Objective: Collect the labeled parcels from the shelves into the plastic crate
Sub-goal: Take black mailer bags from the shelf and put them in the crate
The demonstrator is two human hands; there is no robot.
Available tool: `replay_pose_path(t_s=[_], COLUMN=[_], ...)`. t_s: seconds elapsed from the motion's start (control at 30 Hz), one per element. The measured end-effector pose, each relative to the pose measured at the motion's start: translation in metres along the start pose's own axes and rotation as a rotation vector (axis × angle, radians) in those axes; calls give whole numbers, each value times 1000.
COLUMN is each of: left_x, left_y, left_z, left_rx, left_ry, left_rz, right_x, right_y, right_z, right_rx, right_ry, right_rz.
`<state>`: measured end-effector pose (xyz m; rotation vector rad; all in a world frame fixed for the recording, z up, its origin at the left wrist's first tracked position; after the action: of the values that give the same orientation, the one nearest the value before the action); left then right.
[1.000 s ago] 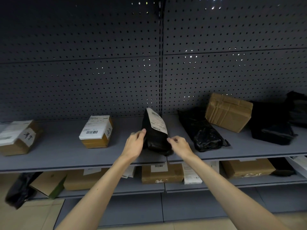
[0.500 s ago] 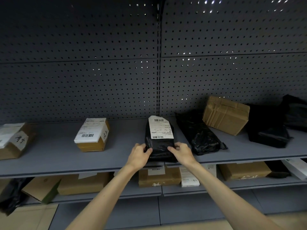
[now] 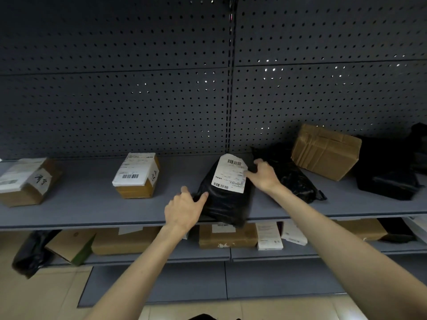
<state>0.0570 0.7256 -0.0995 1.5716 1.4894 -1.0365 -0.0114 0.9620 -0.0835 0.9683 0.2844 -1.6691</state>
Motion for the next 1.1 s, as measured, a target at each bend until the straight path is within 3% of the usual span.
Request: replay_pose_path(t_s=[0.13,0.23,0.37,0.47,0.53,0.67,0.83,0.9,0.97,1.1], left_x=[1,10,16,16,17,9,-2,-3,1,14], left_y=[9,4,-9,-23,-32,-37,-3,17,31,36], left_z=[-12,-13,-10,-3,3,12,5,-5,-16,-24], left_rx=[-38,-113,-188,-169,-168,-137,-18,103,185,141], left_ry=[-38,166,571,594,610,560,277,198,136,105], left_rz=[15,67,36,-58,-86,-77,-243,-292,-228,-27], right_x=[-1,7,12,16,23,23,1,-2,0,10], right_y=[-16,-13,4,27,42,51,21,10,-1,-12], right_z=[6,1,-7,-18,-28,-36,-13,6,21,31], right_rx=[-9,-1,28,62,100,111,-95,-207,-271,-245], right_ry=[15,-25,-141,-198,-244,-218,23,106,213,442], right_rz=[140,228,126,13,25,1,-190,-132,-33,145])
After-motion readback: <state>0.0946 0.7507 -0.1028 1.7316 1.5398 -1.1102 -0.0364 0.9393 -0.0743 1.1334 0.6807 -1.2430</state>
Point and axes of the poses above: each hand's wrist, its own y-axis away from the middle knuckle, its own x-axis out of the palm, z = x × y, the point moved 1 cm from there along -y, towards the middle knuckle, and after that the axes turned 14 degrees about x, right-handed, at the moved point
